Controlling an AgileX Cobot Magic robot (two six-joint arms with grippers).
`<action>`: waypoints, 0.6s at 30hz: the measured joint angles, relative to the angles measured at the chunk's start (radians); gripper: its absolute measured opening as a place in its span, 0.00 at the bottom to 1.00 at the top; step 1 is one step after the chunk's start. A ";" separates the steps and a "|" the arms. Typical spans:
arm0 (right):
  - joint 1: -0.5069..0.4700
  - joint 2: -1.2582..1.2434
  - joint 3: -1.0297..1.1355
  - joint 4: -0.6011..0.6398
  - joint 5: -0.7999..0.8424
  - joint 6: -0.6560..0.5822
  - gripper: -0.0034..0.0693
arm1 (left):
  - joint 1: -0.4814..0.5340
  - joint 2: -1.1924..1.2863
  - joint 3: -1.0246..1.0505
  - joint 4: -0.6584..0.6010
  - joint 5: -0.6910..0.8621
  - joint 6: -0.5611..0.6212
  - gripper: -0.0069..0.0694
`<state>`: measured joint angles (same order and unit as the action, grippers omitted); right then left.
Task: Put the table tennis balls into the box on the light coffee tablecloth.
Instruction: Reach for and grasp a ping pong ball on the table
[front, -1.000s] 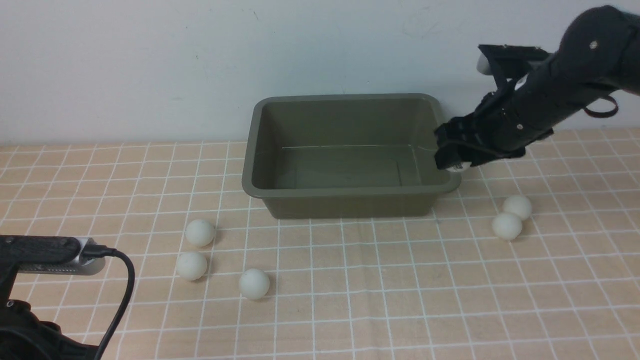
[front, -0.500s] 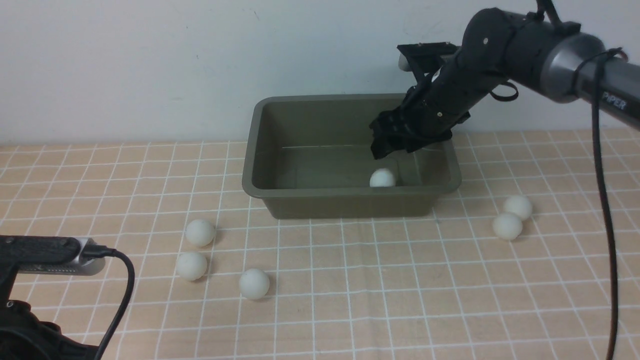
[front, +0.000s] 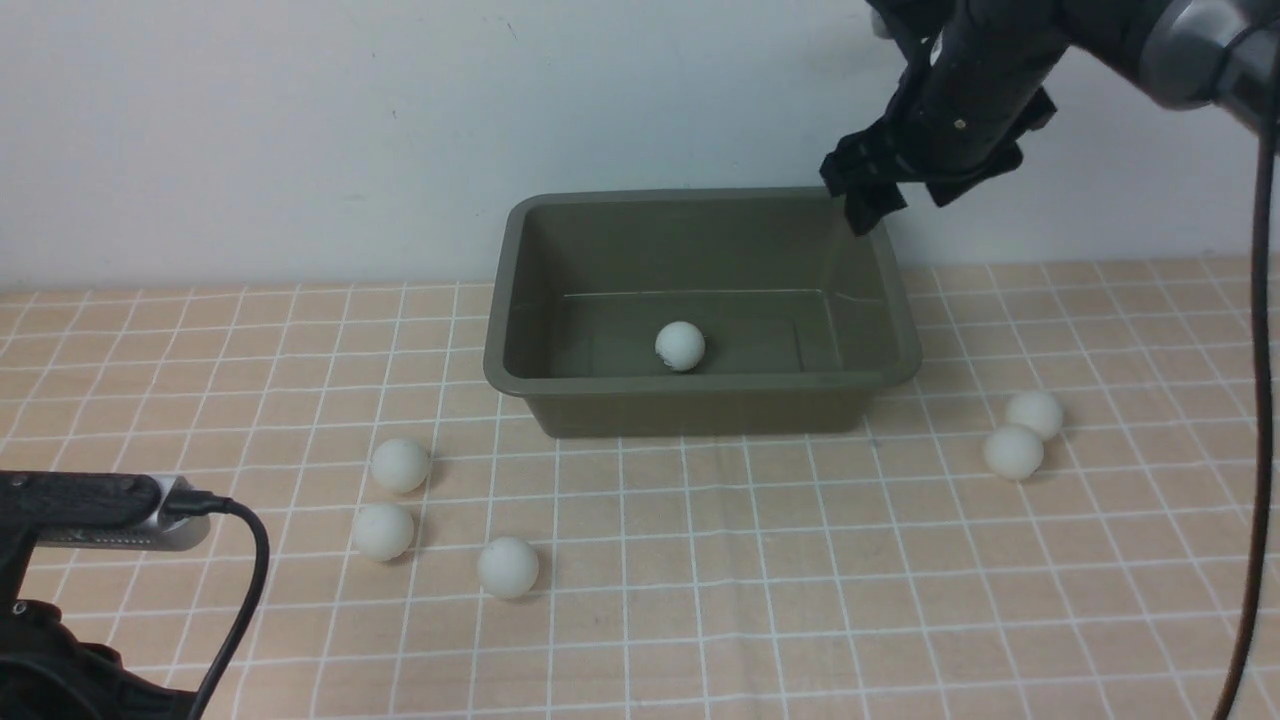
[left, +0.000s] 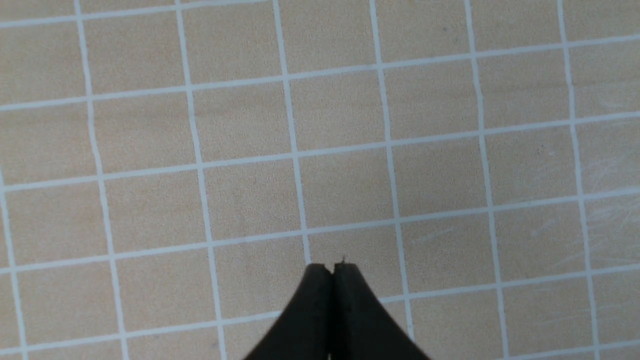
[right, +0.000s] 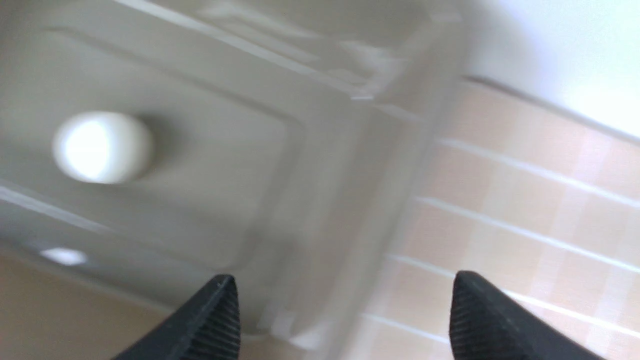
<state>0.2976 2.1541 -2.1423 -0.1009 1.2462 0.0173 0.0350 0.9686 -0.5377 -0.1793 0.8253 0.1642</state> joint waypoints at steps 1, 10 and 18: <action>-0.006 -0.006 0.001 -0.011 0.002 0.010 0.75 | 0.000 0.000 0.000 0.000 0.000 0.000 0.00; -0.116 -0.082 0.145 0.043 0.002 0.038 0.75 | 0.000 0.000 0.000 0.000 0.000 0.000 0.00; -0.187 -0.136 0.400 0.062 -0.006 0.037 0.75 | 0.000 0.000 0.000 0.000 -0.001 0.003 0.00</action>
<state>0.1109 2.0176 -1.7423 -0.0387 1.2404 0.0541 0.0350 0.9686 -0.5377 -0.1793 0.8242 0.1673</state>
